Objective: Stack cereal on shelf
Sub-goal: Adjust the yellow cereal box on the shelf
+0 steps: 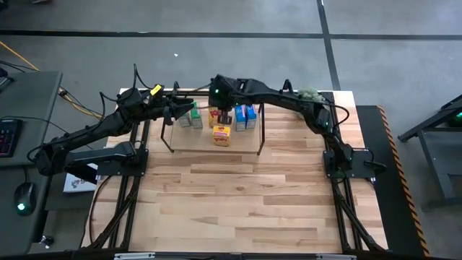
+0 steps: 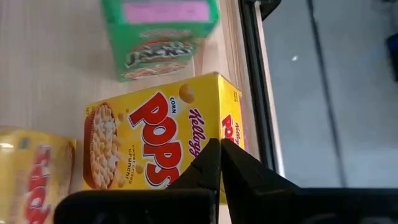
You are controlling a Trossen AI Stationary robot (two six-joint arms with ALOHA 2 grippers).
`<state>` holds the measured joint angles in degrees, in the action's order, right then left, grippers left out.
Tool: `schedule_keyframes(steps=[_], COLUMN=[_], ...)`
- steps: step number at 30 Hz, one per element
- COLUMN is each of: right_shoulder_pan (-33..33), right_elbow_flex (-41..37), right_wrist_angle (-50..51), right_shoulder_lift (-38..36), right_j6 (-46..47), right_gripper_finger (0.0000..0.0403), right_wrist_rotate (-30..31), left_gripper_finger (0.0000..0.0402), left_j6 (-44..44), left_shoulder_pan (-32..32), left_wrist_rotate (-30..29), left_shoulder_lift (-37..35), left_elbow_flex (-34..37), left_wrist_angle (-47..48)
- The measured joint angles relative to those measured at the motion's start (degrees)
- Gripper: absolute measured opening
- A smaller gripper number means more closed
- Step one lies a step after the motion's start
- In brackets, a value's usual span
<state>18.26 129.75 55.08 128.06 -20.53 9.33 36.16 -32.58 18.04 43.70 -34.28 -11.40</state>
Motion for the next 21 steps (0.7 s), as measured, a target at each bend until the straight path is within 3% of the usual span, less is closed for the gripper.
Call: schedule_keyframes(steps=[11,16,21], right_shoulder_pan=[-6.3,-7.6,-9.3], right_elbow_flex=[-0.2,-0.2,-0.3], right_wrist_angle=[0.4,1.2,1.2], right_shoulder_lift=[-0.6,-0.6,-0.6], right_j6=[-2.3,2.0,2.5], right_gripper_finger=[0.0000,0.0000,0.0000], right_wrist_rotate=[18.7,21.2,28.4], left_gripper_finger=[0.0236,0.0236,0.0236], left_j6=[-3.7,-6.2,-9.1], left_shoulder_pan=[0.0,0.0,0.0], left_wrist_rotate=[-0.1,-0.2,-2.2], left_shoulder_lift=[0.0,0.0,0.0], left_elbow_flex=[0.0,0.0,0.0], left_wrist_angle=[0.0,0.0,0.0])
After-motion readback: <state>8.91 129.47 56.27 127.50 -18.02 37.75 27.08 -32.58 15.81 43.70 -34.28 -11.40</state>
